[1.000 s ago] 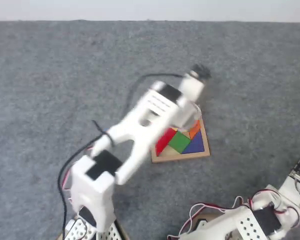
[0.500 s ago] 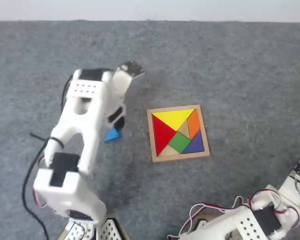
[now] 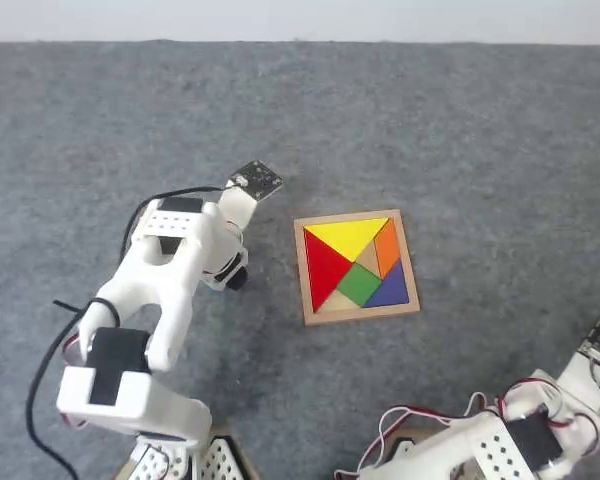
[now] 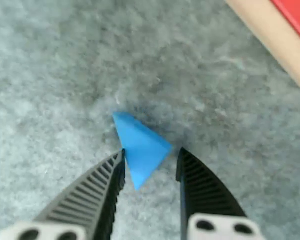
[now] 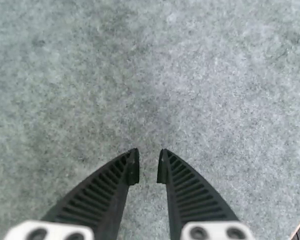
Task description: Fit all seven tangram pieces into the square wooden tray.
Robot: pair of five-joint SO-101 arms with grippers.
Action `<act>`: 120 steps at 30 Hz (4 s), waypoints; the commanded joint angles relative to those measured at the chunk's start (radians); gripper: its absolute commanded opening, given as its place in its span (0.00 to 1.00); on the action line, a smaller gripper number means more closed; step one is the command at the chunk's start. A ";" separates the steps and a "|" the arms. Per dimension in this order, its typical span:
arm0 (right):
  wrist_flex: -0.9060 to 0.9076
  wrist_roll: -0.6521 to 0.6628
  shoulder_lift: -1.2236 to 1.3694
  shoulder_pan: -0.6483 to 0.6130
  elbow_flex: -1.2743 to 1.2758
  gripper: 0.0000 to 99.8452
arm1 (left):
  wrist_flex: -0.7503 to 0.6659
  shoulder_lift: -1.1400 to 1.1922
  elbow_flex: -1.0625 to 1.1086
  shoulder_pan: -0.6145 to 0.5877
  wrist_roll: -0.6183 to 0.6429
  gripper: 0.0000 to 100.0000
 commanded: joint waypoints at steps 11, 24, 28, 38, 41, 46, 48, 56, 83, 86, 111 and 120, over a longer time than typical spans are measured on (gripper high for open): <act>0.004 0.003 -0.019 0.010 0.011 0.09 | -0.072 -0.063 0.076 0.002 -0.025 0.13; 0.004 0.003 -0.019 0.013 0.011 0.09 | -0.020 -0.077 0.025 0.002 -0.149 0.01; 0.004 0.003 -0.019 0.013 0.011 0.09 | 0.035 -0.077 -0.070 -0.035 -0.069 0.08; 0.004 0.003 -0.019 0.012 0.011 0.09 | 0.031 -0.066 -0.114 0.015 0.037 0.15; 0.004 0.003 -0.019 0.013 0.011 0.09 | -0.026 -0.064 -0.067 0.038 0.069 0.15; 0.004 0.003 -0.019 0.013 0.011 0.09 | -0.160 -0.063 0.028 0.035 0.078 0.15; 0.004 0.003 -0.019 0.013 0.011 0.09 | -0.158 -0.063 0.033 0.031 0.080 0.15; 0.004 0.003 -0.019 0.015 0.011 0.09 | -0.153 0.005 -0.002 0.014 0.080 0.15; 0.004 0.003 -0.019 0.015 0.011 0.09 | 0.298 0.121 -0.486 0.008 0.072 0.01; 0.004 0.003 -0.019 0.015 0.011 0.09 | 0.416 0.121 -0.538 0.084 0.041 0.01; 0.004 0.003 -0.019 0.008 0.011 0.09 | 0.164 -0.026 -0.229 0.663 -0.173 0.01; 0.004 0.003 -0.019 0.008 0.011 0.09 | 0.163 0.008 -0.219 0.664 -0.173 0.01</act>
